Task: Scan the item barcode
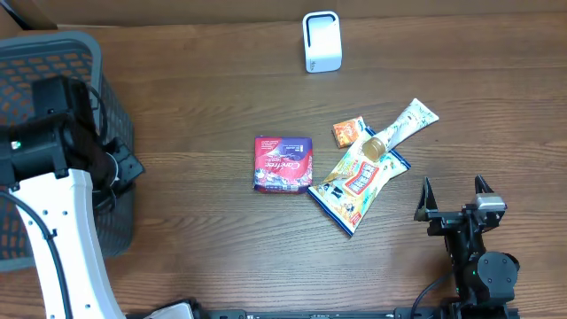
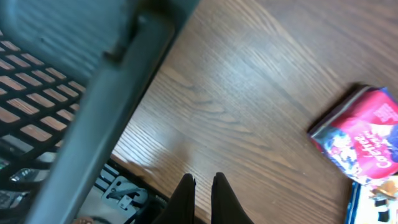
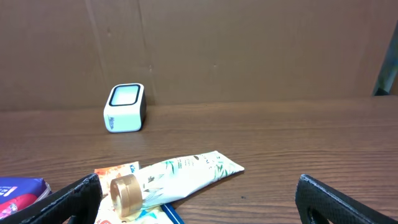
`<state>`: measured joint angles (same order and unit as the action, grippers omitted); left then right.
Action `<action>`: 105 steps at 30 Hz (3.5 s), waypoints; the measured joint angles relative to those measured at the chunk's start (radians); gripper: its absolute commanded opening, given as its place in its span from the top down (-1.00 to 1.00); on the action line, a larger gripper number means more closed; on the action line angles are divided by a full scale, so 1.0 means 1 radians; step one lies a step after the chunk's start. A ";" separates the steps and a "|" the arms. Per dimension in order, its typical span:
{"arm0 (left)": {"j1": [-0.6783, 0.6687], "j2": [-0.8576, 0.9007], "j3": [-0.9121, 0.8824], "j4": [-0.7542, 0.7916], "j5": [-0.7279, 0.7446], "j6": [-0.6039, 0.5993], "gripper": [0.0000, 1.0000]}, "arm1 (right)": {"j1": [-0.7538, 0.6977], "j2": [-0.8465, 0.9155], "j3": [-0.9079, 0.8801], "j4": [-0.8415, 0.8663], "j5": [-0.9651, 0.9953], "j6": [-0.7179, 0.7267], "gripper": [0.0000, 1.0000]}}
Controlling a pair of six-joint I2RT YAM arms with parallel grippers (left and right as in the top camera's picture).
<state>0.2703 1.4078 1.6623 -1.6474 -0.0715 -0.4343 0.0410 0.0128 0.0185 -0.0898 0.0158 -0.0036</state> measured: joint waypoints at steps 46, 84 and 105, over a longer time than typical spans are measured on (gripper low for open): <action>0.000 0.000 -0.039 0.010 -0.296 -0.122 0.92 | 0.000 0.000 0.000 0.000 0.000 0.000 -1.00; -0.280 0.043 0.134 -0.040 -0.066 -0.109 0.92 | 0.000 0.000 0.000 0.000 0.000 0.000 -1.00; -0.020 0.044 -0.007 -0.028 -0.276 -0.152 0.92 | 0.000 0.000 0.000 0.000 0.000 0.000 -1.00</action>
<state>0.2504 1.4517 1.6550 -1.6756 -0.3473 -0.5865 0.0410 0.0128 0.0185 -0.0898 0.0158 -0.0036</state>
